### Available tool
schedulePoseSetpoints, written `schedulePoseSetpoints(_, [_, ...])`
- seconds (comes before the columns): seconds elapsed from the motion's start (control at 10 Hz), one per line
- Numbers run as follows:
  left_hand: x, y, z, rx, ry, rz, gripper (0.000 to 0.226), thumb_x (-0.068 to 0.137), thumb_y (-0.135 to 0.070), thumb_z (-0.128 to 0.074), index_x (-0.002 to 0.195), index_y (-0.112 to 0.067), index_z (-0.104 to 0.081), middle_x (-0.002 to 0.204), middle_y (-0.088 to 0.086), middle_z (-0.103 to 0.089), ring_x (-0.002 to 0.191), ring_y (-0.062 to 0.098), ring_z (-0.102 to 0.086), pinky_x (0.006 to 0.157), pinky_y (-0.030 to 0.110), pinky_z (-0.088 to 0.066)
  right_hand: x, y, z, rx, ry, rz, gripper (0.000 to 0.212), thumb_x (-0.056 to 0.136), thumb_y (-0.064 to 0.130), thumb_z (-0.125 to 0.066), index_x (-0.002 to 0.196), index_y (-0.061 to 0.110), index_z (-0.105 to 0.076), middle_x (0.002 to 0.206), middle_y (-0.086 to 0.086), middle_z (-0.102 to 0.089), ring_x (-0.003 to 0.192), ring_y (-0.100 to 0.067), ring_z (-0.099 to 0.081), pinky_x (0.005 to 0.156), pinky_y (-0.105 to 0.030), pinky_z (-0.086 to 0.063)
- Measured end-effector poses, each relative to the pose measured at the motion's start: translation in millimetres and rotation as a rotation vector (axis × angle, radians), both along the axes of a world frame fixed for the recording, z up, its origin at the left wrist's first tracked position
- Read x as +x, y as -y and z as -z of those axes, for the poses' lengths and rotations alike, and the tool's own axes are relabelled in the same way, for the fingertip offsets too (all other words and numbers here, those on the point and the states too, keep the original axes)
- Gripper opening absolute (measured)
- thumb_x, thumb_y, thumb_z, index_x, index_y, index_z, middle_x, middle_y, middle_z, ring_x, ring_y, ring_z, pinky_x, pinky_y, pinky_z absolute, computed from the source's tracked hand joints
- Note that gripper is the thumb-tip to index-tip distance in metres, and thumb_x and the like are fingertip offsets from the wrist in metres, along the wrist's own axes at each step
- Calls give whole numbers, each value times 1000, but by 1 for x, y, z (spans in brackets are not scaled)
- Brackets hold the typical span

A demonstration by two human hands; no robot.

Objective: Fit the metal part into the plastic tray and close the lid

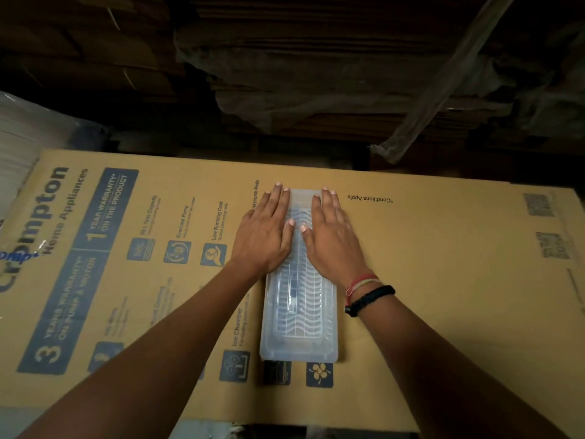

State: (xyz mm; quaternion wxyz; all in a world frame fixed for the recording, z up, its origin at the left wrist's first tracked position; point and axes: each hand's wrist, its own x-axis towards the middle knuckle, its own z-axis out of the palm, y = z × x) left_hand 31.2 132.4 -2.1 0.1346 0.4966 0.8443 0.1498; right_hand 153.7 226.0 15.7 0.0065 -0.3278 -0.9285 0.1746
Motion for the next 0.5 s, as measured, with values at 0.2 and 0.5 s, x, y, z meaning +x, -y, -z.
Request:
schedulePoseSetpoints(0.2, [1,-1,-3,-55,-13,-8,65,101,-44,-20,158,-20,1,169,1,1,156,21,-4,120,44,-20,4,0,-1,-16,15,-25,65,100,42,-21,153,9,-2,164,-12,4,150,-23,8,122,-44,-6])
schedulePoseSetpoints(0.5, [7,-13,-50,47,-117,-102,66,101,-41,-18,158,-14,1,167,4,7,154,16,9,125,40,-4,19,-11,-36,77,-60,-1,70,99,45,-28,153,7,-2,163,-13,5,150,-25,9,122,-45,0])
